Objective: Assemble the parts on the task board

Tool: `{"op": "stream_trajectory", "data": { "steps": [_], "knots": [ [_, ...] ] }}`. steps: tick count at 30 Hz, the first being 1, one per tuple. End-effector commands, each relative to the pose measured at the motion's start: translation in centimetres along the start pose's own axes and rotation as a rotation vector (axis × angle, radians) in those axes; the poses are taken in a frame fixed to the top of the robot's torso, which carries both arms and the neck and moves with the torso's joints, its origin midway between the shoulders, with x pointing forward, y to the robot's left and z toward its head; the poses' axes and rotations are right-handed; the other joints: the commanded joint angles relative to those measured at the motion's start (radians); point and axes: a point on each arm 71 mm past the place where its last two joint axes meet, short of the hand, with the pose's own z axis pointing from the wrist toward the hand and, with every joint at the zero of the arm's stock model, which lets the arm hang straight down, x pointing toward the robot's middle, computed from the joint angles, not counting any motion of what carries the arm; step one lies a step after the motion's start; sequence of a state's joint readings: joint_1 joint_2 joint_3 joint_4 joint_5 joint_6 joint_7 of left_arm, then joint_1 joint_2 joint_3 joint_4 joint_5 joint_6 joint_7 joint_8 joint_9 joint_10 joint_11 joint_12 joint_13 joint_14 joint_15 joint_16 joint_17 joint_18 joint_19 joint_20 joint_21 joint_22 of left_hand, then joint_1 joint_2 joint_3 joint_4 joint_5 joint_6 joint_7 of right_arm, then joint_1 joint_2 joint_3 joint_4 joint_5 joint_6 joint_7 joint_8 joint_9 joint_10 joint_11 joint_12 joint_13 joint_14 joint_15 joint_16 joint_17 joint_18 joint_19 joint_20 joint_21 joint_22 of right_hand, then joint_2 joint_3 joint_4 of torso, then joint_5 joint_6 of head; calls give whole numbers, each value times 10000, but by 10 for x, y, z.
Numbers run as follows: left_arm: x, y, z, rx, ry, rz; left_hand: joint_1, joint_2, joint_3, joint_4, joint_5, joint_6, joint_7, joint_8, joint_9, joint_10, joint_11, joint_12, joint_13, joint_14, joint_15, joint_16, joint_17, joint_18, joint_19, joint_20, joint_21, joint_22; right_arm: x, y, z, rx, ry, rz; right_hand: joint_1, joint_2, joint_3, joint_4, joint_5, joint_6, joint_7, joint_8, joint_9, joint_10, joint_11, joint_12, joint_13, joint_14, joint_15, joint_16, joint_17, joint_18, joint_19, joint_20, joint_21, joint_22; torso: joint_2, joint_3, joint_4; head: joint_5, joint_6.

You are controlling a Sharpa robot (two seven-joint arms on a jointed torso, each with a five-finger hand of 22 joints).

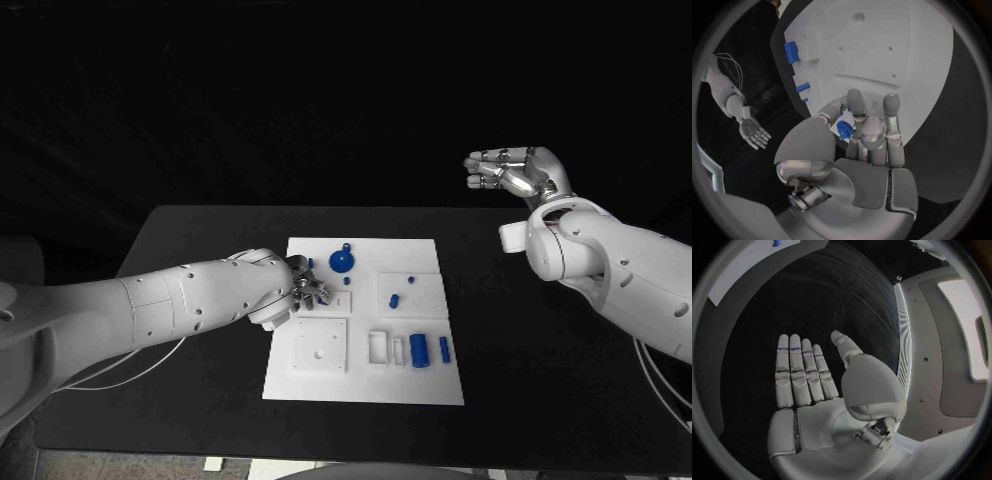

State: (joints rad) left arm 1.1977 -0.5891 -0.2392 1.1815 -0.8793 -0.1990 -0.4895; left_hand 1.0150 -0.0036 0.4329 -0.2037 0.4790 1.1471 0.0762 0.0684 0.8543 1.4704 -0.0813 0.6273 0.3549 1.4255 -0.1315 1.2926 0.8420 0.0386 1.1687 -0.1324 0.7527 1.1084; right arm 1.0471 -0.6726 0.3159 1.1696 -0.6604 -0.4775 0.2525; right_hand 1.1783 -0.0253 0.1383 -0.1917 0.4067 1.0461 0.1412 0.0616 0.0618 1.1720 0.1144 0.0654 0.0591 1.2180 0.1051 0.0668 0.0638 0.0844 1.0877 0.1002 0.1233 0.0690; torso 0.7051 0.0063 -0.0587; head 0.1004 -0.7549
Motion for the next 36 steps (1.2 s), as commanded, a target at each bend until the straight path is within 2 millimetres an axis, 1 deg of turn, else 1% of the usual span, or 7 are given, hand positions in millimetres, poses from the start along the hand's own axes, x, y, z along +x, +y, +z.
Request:
{"op": "stream_trajectory", "data": {
  "steps": [1, 2, 5, 8, 24, 30, 36],
  "knots": [
    [7, 0, 0, -66, 434, 296, 76, 134, -83, 67, -259, 2242, -1245, 56, 1295, 446, -68, 33, 20, 47, -15, 55, 53, 121, 87, 20, -95, 42, 2, 1, 0, -51, 166, 61, 88, 20, -87, 10, -8, -53, 39, 1, 1, -55, 2, -57, -12, -94, 0, -45, -4, 66, -92, 1, -53, 13, 2, 3, 0, 8, -12],
    [7, -1, 0, -58, 439, 301, 89, 168, -106, 86, -430, 2255, -1251, 56, 1295, 446, -68, 49, 26, 47, -13, 62, 60, 123, 92, 26, -107, 55, 2, 0, 0, -48, 170, 63, 88, 20, -87, 10, -8, -53, 39, 1, 1, -55, 2, -57, -12, -94, 0, -45, -4, 66, -92, 1, -53, 13, 3, 4, -1, 10, -17],
    [7, -1, 0, -39, 438, 307, 136, 249, -192, 142, -695, 2284, -1257, 52, 1300, 445, -71, 85, 36, 62, -7, 102, 111, 129, 115, 44, -155, 104, 3, 0, 1, -37, 182, 69, 90, 25, -86, 9, -8, -53, 37, 2, 1, -56, 2, -57, -12, -102, 1, -46, -5, 64, -100, 3, -57, 12, 2, 1, 3, 9, -20],
    [7, -1, 0, -22, 425, 303, 164, 307, -274, 195, -766, 2314, -1266, 56, 1314, 445, -72, 117, 40, 68, -2, 137, 145, 150, 154, 68, -231, 207, 4, 0, 1, -24, 192, 75, 90, 25, -86, 9, -8, -53, 37, 2, 1, -56, 2, -57, -12, -102, 1, -46, -5, 64, -100, 3, -57, 12, 2, 3, 3, 22, -27],
    [7, -3, 1, 49, 374, 292, 102, 445, -331, 298, -976, 2380, -1290, 69, 1405, 444, -80, 216, 43, 94, 3, 220, 230, 171, 221, 104, -355, 367, 5, -3, 1, 62, 230, 92, 86, 27, -67, -14, 43, -52, 37, 1, 1, -44, -2, -56, -12, -87, -2, -43, -3, 72, -85, -1, -49, 11, 5, -3, -10, 1, -27],
    [6, -4, 3, 28, 341, 291, 94, 489, -348, 330, -1016, 2382, -1291, 62, 1436, 442, -80, 237, 35, 94, 5, 235, 237, 181, 242, 116, -409, 431, 6, -3, 1, 76, 247, 99, 75, 25, -38, -35, 89, -51, 39, 3, 2, -50, 0, -56, -12, -94, -2, -44, -3, 71, -91, -1, -54, 10, 2, -3, 1, -12, -16],
    [7, -5, 4, 32, 378, 325, 101, 522, -313, 276, -984, 2377, -1289, 51, 1474, 443, -80, 245, 9, 91, 7, 246, 228, 185, 284, 120, -521, 573, 7, -4, 0, 110, 284, 117, 75, 25, -38, -35, 89, -51, 39, 3, 2, -50, 0, -56, -12, -94, -2, -44, -3, 71, -91, -1, -54, 10, 5, 3, -6, -5, -20]
  ]
}}
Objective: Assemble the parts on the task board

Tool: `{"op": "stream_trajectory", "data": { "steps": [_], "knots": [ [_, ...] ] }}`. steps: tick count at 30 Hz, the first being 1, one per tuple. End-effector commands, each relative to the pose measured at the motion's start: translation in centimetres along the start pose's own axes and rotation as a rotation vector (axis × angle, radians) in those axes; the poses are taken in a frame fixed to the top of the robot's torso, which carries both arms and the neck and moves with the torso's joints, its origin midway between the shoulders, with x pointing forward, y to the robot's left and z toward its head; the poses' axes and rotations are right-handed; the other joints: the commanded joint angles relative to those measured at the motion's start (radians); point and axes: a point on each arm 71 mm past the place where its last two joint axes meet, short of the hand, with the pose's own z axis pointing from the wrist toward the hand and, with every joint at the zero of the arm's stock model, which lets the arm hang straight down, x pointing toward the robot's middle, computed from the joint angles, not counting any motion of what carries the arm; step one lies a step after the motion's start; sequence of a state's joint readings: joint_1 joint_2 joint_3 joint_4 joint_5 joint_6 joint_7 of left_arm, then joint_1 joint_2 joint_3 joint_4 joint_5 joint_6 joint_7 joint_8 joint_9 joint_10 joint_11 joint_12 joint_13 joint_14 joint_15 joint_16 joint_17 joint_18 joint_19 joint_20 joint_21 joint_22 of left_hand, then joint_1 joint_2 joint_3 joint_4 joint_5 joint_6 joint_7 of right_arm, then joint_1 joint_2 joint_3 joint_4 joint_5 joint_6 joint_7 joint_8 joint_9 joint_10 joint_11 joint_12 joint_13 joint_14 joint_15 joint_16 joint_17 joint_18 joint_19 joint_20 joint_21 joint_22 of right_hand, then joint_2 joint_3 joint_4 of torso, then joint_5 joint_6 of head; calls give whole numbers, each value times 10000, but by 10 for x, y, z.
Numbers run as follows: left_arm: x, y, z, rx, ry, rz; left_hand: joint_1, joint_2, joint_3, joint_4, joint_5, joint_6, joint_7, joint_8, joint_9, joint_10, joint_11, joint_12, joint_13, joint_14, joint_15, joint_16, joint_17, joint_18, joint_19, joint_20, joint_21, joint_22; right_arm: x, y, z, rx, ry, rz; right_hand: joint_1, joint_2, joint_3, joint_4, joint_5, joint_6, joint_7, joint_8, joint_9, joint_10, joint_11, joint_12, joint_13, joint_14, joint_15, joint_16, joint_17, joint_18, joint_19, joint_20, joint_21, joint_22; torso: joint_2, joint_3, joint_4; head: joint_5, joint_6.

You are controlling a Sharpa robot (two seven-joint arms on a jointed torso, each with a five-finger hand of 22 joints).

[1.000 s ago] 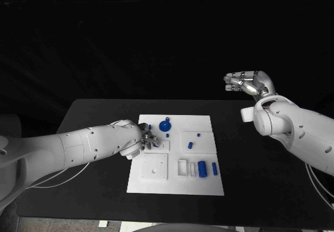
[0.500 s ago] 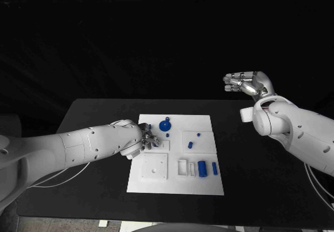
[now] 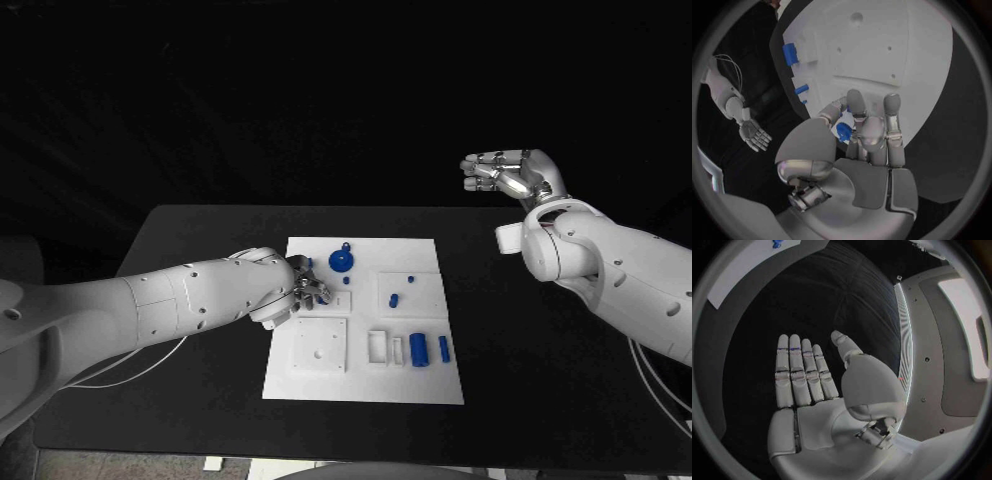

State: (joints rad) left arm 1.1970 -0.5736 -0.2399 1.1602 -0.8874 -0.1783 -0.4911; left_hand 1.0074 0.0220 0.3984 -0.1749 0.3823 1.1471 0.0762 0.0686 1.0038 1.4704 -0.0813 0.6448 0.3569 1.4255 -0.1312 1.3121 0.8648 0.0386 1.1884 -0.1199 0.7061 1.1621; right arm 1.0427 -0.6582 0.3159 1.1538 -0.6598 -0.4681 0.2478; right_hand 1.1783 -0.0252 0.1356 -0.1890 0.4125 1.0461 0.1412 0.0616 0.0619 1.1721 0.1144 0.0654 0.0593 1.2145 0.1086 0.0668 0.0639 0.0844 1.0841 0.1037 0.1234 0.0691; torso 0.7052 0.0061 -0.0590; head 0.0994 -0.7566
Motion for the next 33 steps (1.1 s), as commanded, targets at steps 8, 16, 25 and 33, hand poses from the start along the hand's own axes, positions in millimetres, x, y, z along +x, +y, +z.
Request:
{"op": "stream_trajectory", "data": {
  "steps": [8, 16, 25, 33],
  "knots": [
    [8, -6, 1, 116, 431, 202, 140, 290, 98, -92, 108, 2398, -1291, 52, -16, 443, -83, 99, -17, 100, 8, 87, 36, 186, 143, 1, -195, 232, 4, -2, 0, 28, 231, 77, 61, 25, 22, -81, 41, -54, 39, 2, 1, -56, 1, -56, -13, -63, -36, -44, -5, 69, -59, -35, -57, 9, 5, 13, -6, -19, -11],
    [9, -6, 1, 91, 587, 213, 82, 315, 188, -185, 224, 2403, -1292, 55, 25, 441, -84, 128, -27, 108, 14, 118, 78, 201, 180, 19, -297, 364, 4, -3, -1, 57, 226, 73, 61, 25, 22, -81, 41, -54, 39, 2, 1, -56, 1, -56, -13, -63, -36, -44, -5, 69, -59, -35, -57, 9, 0, 22, 4, -43, -11],
    [9, -6, 1, 83, 814, 223, -92, 399, 299, -301, 332, 2428, -1301, 59, 118, 443, -90, 184, -33, 129, 15, 175, 163, 205, 239, 21, -426, 576, 4, -6, -1, 111, 233, 72, 58, 27, 52, -106, 39, -57, 39, 2, 1, -57, 2, -56, -13, -66, -35, -44, -5, 70, -61, -36, -59, 9, -2, 22, 12, -56, -11],
    [10, -6, 1, 82, 1034, 229, -262, 489, 269, -329, 275, 2479, -1319, 68, 183, 445, -95, 249, -48, 150, 18, 217, 249, 189, 297, 24, -561, 721, 4, -8, -2, 153, 242, 74, 44, 23, 78, -128, 36, -54, 41, 1, 0, -53, 2, -57, -14, -75, -33, -45, -5, 69, -67, -34, -62, 8, -2, 15, 12, -62, -14]
  ]
}}
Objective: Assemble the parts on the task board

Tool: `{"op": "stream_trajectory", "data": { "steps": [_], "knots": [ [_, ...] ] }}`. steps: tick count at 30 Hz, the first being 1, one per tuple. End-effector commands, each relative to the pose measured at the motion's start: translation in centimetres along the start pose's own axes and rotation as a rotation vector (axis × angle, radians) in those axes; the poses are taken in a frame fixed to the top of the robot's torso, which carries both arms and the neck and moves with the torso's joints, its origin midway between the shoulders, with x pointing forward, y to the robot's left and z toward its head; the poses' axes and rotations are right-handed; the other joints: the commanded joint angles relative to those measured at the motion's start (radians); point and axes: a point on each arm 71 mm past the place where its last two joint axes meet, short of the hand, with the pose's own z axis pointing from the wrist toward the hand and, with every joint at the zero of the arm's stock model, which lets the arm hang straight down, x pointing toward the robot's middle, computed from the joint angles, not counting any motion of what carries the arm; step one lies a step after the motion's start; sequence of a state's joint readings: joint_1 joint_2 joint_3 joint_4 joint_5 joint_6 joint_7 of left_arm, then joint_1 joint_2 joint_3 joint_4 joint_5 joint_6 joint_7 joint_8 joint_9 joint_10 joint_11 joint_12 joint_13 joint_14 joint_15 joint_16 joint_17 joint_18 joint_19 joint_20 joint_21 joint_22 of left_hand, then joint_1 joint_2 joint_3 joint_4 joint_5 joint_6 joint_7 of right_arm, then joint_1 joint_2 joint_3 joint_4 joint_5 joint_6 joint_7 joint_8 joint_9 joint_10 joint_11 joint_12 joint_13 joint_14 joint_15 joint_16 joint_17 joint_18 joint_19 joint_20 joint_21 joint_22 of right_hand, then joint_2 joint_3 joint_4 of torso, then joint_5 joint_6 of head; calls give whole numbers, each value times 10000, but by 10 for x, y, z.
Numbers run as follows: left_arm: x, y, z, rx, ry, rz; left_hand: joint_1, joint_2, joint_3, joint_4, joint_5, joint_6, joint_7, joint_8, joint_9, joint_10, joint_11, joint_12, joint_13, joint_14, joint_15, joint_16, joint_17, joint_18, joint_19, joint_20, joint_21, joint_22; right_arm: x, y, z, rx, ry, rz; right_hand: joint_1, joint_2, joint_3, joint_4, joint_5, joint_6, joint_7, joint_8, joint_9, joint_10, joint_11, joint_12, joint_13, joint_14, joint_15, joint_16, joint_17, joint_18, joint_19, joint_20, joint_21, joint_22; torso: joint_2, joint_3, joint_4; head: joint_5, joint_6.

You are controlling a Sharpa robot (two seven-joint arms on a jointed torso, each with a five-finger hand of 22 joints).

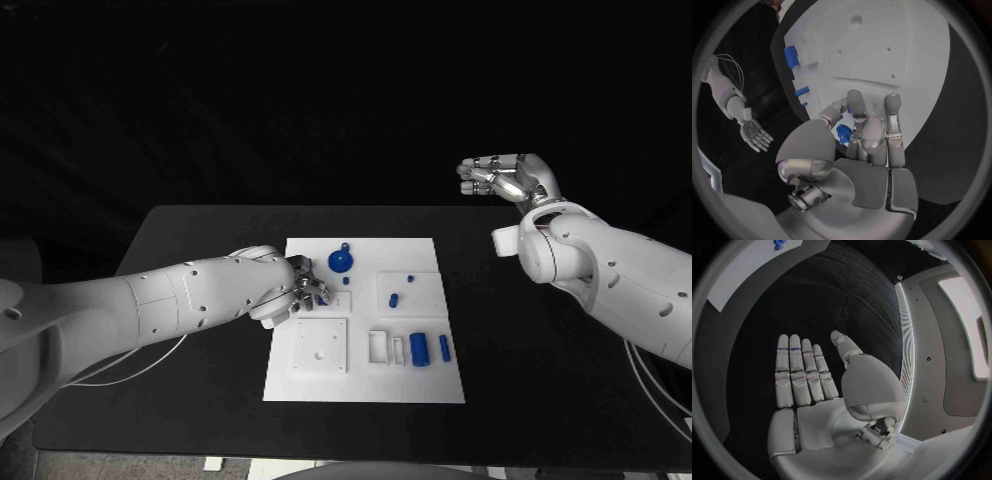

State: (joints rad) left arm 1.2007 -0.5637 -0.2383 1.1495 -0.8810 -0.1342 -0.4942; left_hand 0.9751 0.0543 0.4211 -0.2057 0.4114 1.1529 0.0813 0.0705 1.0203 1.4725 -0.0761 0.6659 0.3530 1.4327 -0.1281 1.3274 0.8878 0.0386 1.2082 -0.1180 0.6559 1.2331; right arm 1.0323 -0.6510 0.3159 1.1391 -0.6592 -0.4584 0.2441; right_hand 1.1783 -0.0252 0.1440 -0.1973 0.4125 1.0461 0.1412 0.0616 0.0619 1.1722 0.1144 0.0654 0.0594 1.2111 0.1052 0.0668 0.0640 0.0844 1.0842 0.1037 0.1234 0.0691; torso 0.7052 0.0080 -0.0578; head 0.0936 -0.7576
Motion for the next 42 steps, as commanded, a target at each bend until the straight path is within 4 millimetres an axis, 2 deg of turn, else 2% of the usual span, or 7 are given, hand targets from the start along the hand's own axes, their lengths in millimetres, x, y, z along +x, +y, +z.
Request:
{"op": "stream_trajectory", "data": {
  "steps": [1, 6, 23, 26, 31, 42],
  "knots": [
    [9, -3, 0, 100, 691, 77, 54, 180, 30, -3, -51, 2429, -1373, 49, 24, 422, -148, 49, -11, 80, -13, 72, 35, 188, 104, 7, -69, 22, 2, 0, 0, -37, 170, 52, 44, 23, -6, -45, 37, -54, 41, 1, 0, -53, 2, -57, -15, -41, 1, -46, -6, 69, -67, -34, -63, 8, -1, -5, 0, -3, -9],
    [8, -4, 0, 93, 724, 84, 57, 239, -56, 100, -229, 2453, -1382, 43, 68, 421, -149, 94, -72, 81, -10, 81, 64, 193, 147, 21, -175, 112, 2, -1, 0, -7, 175, 52, 39, 23, 20, -66, 41, -56, 42, 1, 0, -58, 2, -57, -15, -47, 1, -46, -6, 69, -73, -32, -65, 8, 3, -6, 0, -7, 1],
    [2, -9, 1, -21, 987, 438, 187, 231, -67, 108, -237, 2445, -1379, 41, 114, 422, -151, 126, -148, 90, -6, 93, 103, 209, 185, 43, -277, 234, 4, -5, -2, 81, 227, 69, 0, 21, 113, -121, 115, -59, 45, 1, 0, -56, 4, -58, -15, -64, 6, -44, -6, 67, -91, -28, -72, 9, 0, -12, -1, -22, 7],
    [2, -9, 2, -26, 1001, 463, 146, 275, -106, 189, -407, 2456, -1385, 46, 130, 423, -151, 149, -165, 93, -2, 102, 122, 210, 194, 54, -304, 265, 4, -5, -2, 87, 233, 72, -19, 18, 162, -141, 161, -56, 44, 2, 1, -57, 3, -57, -15, -67, 7, -45, -6, 68, -92, -29, -71, 10, 3, -14, -6, -34, 3],
    [1, -10, 2, -28, 1002, 484, 183, 282, -150, 226, -454, 2458, -1387, 45, 163, 422, -151, 172, -205, 95, 0, 103, 131, 221, 215, 69, -363, 319, 4, -6, -2, 99, 240, 75, -23, 16, 187, -152, 183, -56, 46, 1, 0, -57, 3, -57, -15, -68, 4, -45, -6, 69, -92, -29, -71, 9, 2, -18, -8, -37, 4],
    [-6, -15, -2, 70, 989, 648, 261, 276, -127, 189, -383, 2451, -1382, 37, 180, 423, -151, 188, -249, 98, -1, 109, 146, 239, 241, 84, -419, 394, 6, -8, -3, 123, 263, 87, -54, 1, 263, -177, 227, -60, 47, 0, 0, -60, 5, -59, -16, -70, 5, -45, -6, 71, -92, -30, -71, 9, -8, -12, 1, -35, -5]
  ]
}}
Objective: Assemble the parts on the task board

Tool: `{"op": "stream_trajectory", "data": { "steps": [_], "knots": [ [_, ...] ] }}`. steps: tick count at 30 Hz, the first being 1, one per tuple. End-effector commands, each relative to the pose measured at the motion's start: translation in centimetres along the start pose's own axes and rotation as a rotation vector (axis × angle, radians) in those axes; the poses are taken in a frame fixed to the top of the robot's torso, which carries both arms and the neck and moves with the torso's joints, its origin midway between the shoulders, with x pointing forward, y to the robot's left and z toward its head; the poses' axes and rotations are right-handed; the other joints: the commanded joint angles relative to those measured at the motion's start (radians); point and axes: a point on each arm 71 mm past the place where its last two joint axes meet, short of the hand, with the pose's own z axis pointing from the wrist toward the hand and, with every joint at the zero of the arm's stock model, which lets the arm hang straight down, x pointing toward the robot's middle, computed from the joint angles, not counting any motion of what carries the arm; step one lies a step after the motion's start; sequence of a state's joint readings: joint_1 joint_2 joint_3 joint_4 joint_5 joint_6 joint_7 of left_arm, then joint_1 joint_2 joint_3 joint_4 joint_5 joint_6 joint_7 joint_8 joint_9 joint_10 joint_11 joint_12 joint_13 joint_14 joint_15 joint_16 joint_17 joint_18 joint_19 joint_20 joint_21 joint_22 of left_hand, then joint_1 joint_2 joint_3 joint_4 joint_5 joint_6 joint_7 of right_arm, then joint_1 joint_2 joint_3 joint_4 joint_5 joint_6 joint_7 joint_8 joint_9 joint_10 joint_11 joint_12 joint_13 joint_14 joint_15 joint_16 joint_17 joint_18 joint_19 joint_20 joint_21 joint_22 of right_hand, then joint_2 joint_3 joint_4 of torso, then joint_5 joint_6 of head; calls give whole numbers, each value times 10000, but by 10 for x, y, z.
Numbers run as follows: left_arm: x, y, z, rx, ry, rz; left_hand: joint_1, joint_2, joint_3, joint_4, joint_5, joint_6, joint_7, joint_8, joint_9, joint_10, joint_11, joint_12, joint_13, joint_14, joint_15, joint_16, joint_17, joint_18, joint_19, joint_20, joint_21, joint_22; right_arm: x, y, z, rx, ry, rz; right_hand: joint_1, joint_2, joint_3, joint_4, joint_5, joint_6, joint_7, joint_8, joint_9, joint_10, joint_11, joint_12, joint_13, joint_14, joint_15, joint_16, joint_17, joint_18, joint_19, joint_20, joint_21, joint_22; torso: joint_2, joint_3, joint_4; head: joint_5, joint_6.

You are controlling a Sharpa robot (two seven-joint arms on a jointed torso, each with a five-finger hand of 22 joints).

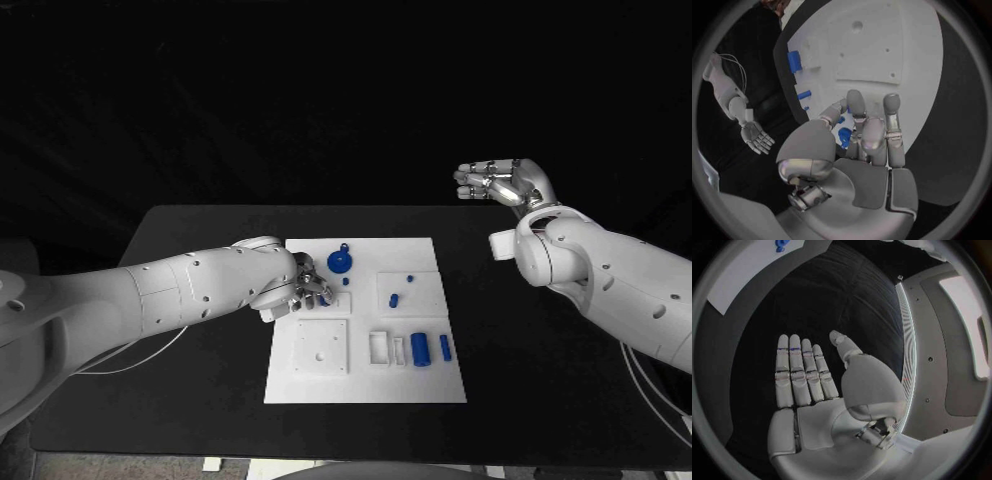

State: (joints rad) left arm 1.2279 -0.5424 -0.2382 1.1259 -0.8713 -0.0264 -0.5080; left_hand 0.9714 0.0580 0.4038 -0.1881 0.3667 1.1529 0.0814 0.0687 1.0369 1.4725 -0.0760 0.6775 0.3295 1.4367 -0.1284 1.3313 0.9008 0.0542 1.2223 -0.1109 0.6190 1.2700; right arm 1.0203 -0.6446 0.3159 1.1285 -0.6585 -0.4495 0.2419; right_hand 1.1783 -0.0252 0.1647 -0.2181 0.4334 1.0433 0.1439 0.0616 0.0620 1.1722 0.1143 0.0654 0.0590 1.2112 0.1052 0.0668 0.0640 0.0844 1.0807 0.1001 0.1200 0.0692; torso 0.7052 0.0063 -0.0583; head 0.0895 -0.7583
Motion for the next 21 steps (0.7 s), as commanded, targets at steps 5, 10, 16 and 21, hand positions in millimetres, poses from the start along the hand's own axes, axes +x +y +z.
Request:
{"op": "stream_trajectory", "data": {
  "steps": [5, 10, 16, 21],
  "knots": [
    [-1, -6, -3, 136, 314, 236, 296, 243, 49, 18, 61, 2452, -1384, 56, 18, 423, -153, 79, -22, 60, 3, 76, 29, 87, 105, 15, -58, 41, 3, -1, 0, -43, 178, 59, -54, 1, 56, 30, 17, -33, 20, 0, 0, -60, 5, -59, -12, -71, 5, -45, -6, 71, -57, 6, -37, 9, -4, 4, 5, 7, 1],
    [-2, -7, -3, 146, 304, 246, 291, 242, 51, 23, 58, 2449, -1383, 58, 36, 423, -150, 87, -47, 59, 3, 75, 30, 97, 113, 24, -90, 77, 3, -1, -1, -34, 177, 59, -54, 1, 56, 30, 17, -33, 20, 0, 0, -60, 5, -59, -12, -71, 5, -45, -6, 71, -57, 6, -37, 9, 0, -1, 3, 1, 1],
    [-2, -8, -3, 113, 383, 334, 305, 243, 59, 17, 52, 2443, -1382, 55, 43, 424, -152, 90, -64, 59, 3, 73, 28, 102, 121, 29, -109, 103, 3, -2, -1, -17, 187, 62, -76, -6, 128, 10, 31, -27, 17, 2, 0, -57, 5, -58, -12, -75, 7, -45, -7, 71, -61, 6, -40, 8, 0, 4, 4, -2, -3],
    [-2, -8, -2, 2, 575, 556, 348, 223, 83, -21, 137, 2436, -1377, 52, 48, 423, -148, 96, -86, 56, 10, 77, 40, 105, 125, 34, -141, 147, 3, -2, -1, 2, 197, 66, -76, -6, 128, 10, 31, -27, 17, 2, 0, -57, 5, -58, -12, -75, 7, -45, -7, 71, -61, 6, -40, 8, -3, 4, 5, -8, -25]
  ]
}}
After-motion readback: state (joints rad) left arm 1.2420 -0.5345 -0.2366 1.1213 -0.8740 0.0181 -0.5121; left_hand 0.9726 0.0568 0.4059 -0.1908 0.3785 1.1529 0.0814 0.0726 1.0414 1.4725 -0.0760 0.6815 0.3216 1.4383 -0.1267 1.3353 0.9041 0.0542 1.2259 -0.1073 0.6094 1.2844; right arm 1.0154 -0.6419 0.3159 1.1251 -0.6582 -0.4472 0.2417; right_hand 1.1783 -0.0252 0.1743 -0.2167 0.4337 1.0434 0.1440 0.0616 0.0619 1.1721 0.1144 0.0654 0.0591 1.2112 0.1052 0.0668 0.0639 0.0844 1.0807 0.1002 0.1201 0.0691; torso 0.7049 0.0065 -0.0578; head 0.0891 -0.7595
